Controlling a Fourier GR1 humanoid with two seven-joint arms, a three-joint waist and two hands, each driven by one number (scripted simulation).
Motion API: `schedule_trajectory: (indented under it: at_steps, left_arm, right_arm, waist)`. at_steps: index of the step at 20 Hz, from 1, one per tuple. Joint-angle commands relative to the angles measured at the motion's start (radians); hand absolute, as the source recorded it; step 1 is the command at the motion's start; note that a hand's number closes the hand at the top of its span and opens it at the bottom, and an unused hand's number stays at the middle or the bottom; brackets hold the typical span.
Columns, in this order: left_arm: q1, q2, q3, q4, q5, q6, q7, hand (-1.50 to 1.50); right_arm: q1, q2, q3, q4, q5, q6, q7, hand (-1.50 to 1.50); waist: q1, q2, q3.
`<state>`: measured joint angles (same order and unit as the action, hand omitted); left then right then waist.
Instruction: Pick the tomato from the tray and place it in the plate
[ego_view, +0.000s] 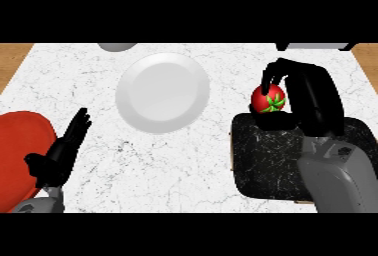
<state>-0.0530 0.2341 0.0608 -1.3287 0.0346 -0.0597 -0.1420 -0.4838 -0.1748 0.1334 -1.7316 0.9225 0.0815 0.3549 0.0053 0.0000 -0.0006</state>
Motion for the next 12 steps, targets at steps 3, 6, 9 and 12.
schedule_trajectory:
  at_steps: [3,6,9,12]
  left_arm:
    - [-0.027,-0.018,0.01,0.028,-0.008,0.004,-0.013,0.0]
    - [-0.016,0.011,0.02,-0.027,-0.003,-0.013,0.037,0.0]
    - [0.004,-0.004,0.003,0.013,-0.014,-0.031,-0.018,0.0]
    - [-0.002,-0.031,-0.017,-0.042,-0.033,0.005,0.017,0.0]
  right_arm:
    - [-0.214,0.1,0.031,0.193,0.041,0.023,0.05,1.5]
    - [-0.264,0.164,0.053,0.242,0.052,0.019,0.074,1.5]
    - [-0.367,0.173,0.082,0.418,-0.029,-0.068,0.107,1.5]
    - [-0.443,0.174,0.095,0.615,-0.071,-0.196,0.04,1.5]
  waist:
    - [0.006,0.002,0.0]
    - [0.007,0.0,0.0]
    - [0.017,0.003,0.0]
    - [0.027,0.005,0.0]
